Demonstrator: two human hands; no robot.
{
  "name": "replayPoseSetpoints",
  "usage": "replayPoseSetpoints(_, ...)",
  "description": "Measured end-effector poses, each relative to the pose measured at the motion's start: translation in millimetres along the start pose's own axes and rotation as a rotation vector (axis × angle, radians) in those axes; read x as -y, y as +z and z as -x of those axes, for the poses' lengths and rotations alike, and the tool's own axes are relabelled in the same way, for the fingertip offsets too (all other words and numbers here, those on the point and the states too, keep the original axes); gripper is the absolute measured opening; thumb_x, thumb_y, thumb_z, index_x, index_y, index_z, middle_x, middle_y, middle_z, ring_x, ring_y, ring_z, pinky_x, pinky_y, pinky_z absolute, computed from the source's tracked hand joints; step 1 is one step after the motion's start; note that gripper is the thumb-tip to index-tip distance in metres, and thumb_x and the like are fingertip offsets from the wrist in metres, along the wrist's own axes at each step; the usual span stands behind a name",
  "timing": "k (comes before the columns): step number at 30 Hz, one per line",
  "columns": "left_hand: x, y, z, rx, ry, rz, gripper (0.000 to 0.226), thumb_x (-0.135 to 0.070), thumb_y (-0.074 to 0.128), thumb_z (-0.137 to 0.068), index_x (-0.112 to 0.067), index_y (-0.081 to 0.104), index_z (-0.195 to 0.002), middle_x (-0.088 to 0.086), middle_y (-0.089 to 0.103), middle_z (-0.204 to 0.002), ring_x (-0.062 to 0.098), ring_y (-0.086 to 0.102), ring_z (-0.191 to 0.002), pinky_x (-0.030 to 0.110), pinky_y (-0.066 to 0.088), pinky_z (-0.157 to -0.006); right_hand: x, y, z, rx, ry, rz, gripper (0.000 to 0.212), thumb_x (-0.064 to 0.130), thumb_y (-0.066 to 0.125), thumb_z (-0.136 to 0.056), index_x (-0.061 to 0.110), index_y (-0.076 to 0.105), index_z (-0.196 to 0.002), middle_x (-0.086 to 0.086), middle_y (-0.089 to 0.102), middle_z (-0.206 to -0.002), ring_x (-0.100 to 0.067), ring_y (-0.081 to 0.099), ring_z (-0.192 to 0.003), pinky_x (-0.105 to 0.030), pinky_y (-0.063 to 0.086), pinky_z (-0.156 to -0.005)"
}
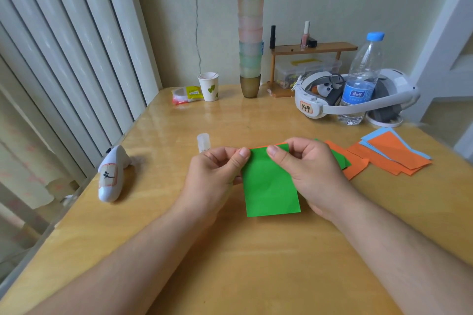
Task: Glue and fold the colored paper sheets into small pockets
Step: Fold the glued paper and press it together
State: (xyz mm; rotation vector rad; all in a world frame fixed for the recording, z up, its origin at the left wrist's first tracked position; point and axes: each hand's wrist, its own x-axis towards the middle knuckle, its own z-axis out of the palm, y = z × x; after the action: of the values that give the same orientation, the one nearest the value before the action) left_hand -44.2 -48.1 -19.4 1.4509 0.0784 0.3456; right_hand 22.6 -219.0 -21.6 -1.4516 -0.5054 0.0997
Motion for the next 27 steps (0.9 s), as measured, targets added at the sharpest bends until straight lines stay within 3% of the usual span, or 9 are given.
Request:
replayPoseSetpoints(4, -0.4, 4.1, 0.2, -0.002, -0.047, 0.04, 0.025, -0.034, 0.062, -0.104, -0.014, 0.07, -0.092, 0.002, 0.068, -0.077, 0.016, 0.064, -0.073, 0.037, 0.056, -0.076, 2.4, 2.1, 0.7, -0.031, 0.024, 0.004, 0.025, 0.029, 0.068, -0.102, 0.013, 0.077, -0.085, -0.008, 0.069, -0.08, -0.018, 0.061, -0.077, -0.035, 0.049, -0.073)
replayPoseSetpoints(6, 0.9, 5.9, 1.9, 0.052, -0.082, 0.052, 0.035, -0.049, 0.066, -0.094, -0.015, 0.072, -0.1, 0.014, 0.072, -0.092, 0.024, 0.067, -0.086, 0.047, 0.056, -0.084, 0.5, 5.3, 0.6, -0.058, -0.009, 0.036, 0.029, 0.034, 0.069, -0.1, 0.01, 0.076, -0.086, -0.007, 0.06, -0.077, -0.017, 0.051, -0.075, -0.037, 0.045, -0.072)
replayPoseSetpoints(9, 4.2, 8.7, 3.6, 0.072, -0.02, -0.008, 0.037, -0.042, 0.075, -0.088, -0.008, 0.072, -0.1, 0.021, 0.074, -0.1, 0.028, 0.067, -0.091, 0.054, 0.055, -0.089, -3.4, 12.5, 2.4, -0.054, -0.003, 0.034, 0.042, 0.047, 0.068, -0.092, 0.006, 0.066, -0.082, -0.007, 0.042, -0.073, -0.023, 0.034, -0.071, -0.045, 0.034, -0.065)
replayPoseSetpoints(14, 5.2, 7.3, 0.7, -0.02, -0.008, 0.021, 0.034, -0.035, 0.077, -0.088, -0.006, 0.074, -0.105, 0.022, 0.076, -0.104, 0.033, 0.072, -0.099, 0.065, 0.053, -0.097, -7.7, 27.5, 5.1, 0.019, 0.033, 0.017, 0.056, 0.061, 0.07, -0.086, 0.006, 0.068, -0.099, -0.028, 0.071, -0.095, -0.034, 0.064, -0.081, -0.061, 0.053, -0.076)
replayPoseSetpoints(17, 5.1, 8.6, 2.3, 0.031, -0.069, 0.087, 0.042, -0.038, 0.072, -0.093, -0.004, 0.073, -0.116, 0.022, 0.075, -0.114, 0.044, 0.069, -0.113, 0.068, 0.051, -0.1, -8.8, 27.7, 4.5, -0.033, -0.003, 0.159, 0.069, 0.068, 0.061, -0.087, 0.0, 0.056, -0.087, -0.01, 0.055, -0.072, -0.021, 0.047, -0.068, -0.052, 0.045, -0.062)
replayPoseSetpoints(20, 6.2, 14.6, 6.5, 0.089, -0.079, 0.074, 0.039, -0.039, 0.072, -0.096, -0.008, 0.071, -0.119, 0.018, 0.076, -0.116, 0.039, 0.07, -0.113, 0.063, 0.054, -0.1, -8.3, 26.2, 4.1, -0.12, -0.108, 0.294, 0.06, 0.066, 0.054, -0.091, 0.008, 0.05, -0.078, 0.001, 0.046, -0.064, -0.015, 0.04, -0.064, -0.05, 0.043, -0.059)
replayPoseSetpoints(22, 6.6, 18.6, 9.3, 0.105, -0.066, 0.003, 0.035, -0.043, 0.066, -0.097, -0.014, 0.074, -0.114, 0.011, 0.078, -0.109, 0.032, 0.074, -0.106, 0.054, 0.059, -0.094, -6.4, 27.1, 4.1, -0.172, -0.138, 0.293, 0.058, 0.064, 0.054, -0.092, 0.008, 0.05, -0.077, -0.009, 0.048, -0.064, -0.015, 0.041, -0.064, -0.052, 0.045, -0.06)
replayPoseSetpoints(24, 6.2, 20.0, 10.5, 0.086, -0.026, -0.089, 0.032, -0.044, 0.06, -0.1, -0.016, 0.075, -0.107, 0.004, 0.079, -0.095, 0.022, 0.075, -0.089, 0.042, 0.06, -0.074, -4.9, 28.7, 4.5, -0.189, -0.149, 0.266, 0.06, 0.063, 0.055, -0.092, 0.004, 0.05, -0.08, -0.02, 0.052, -0.07, -0.017, 0.044, -0.065, -0.052, 0.046, -0.061)
replayPoseSetpoints(27, 4.3, 16.5, 9.7, -0.02, 0.059, -0.198, 0.029, -0.042, 0.059, -0.103, -0.018, 0.075, -0.1, -0.001, 0.077, -0.083, 0.019, 0.073, -0.075, 0.039, 0.056, -0.06, -3.7, 31.5, 6.5, -0.134, -0.039, 0.191, 0.06, 0.064, 0.057, -0.09, 0.004, 0.055, -0.088, -0.013, 0.055, -0.071, -0.02, 0.051, -0.066, -0.046, 0.046, -0.054)
